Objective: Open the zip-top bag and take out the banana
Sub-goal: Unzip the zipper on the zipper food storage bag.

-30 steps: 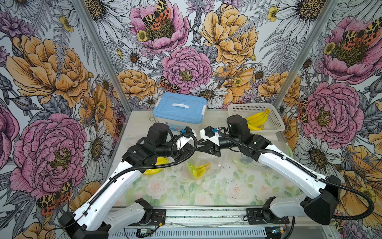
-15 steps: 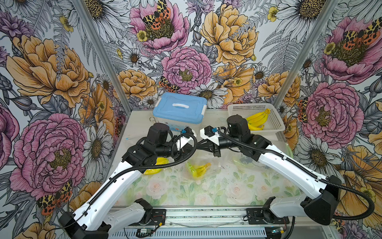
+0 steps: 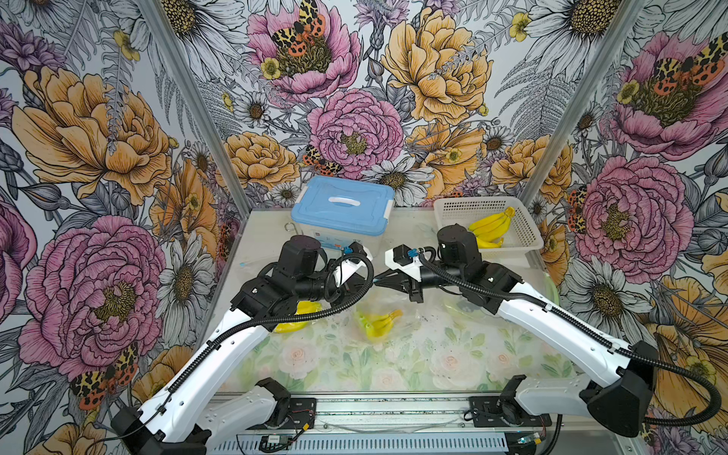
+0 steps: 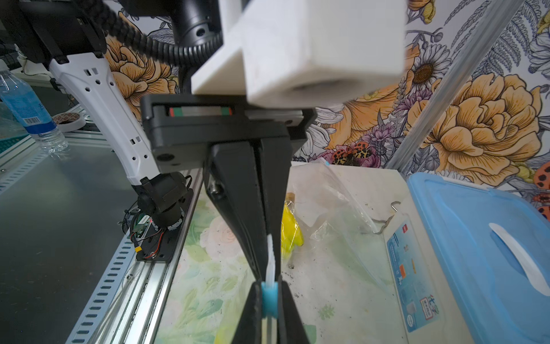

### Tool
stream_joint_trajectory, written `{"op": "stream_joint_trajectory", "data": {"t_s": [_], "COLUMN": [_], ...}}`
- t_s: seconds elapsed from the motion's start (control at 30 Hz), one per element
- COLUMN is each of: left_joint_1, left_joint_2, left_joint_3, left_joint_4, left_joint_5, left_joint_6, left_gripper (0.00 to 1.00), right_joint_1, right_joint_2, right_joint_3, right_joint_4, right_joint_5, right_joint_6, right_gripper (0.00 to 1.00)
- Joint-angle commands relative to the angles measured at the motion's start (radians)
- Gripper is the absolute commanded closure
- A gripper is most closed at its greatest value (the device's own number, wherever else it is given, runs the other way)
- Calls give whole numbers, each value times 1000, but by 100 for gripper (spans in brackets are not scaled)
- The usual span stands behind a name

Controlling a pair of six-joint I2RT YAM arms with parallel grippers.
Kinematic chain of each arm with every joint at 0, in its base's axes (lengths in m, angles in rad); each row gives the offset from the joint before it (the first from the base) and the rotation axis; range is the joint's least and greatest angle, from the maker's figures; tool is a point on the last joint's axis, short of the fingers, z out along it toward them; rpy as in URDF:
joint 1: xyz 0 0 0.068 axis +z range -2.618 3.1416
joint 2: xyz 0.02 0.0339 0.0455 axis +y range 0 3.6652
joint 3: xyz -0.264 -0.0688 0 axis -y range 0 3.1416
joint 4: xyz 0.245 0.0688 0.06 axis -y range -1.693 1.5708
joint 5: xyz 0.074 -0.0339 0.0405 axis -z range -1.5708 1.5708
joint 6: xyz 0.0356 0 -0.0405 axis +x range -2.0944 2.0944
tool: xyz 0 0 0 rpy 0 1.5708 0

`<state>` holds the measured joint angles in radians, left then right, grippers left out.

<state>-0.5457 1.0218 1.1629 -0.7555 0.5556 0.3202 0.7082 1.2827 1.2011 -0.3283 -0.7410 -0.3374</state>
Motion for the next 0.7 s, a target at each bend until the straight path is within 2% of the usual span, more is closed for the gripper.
{"op": "stream_joint_trajectory", "data": {"t_s": [0.0,0.13,0.37,0.67], "left_joint_1": [66,97,199,241], "left_joint_2": [-49,-64,-91,-80], "left_joint_3": [-17,-23,-33,-35], "left_joint_4": [40,42,44,50], "left_joint_5": [-1,-6,-85,-163], "left_joint_6": [-44,-44,-38,-23], "left_gripper": [100,100,100,100], "right_joint_1": [-34,-69,-127,-167], "right_joint_2": [-57,-89,-161,-288], "right_joint_3": [-35,-60,-114,-213], "right_joint_4": [-35,-40,-68,-113], "right_joint_5": [28,38,61,119], "right_joint_6": [5,11,21,50], "right_gripper": [99,99,99,99]}}
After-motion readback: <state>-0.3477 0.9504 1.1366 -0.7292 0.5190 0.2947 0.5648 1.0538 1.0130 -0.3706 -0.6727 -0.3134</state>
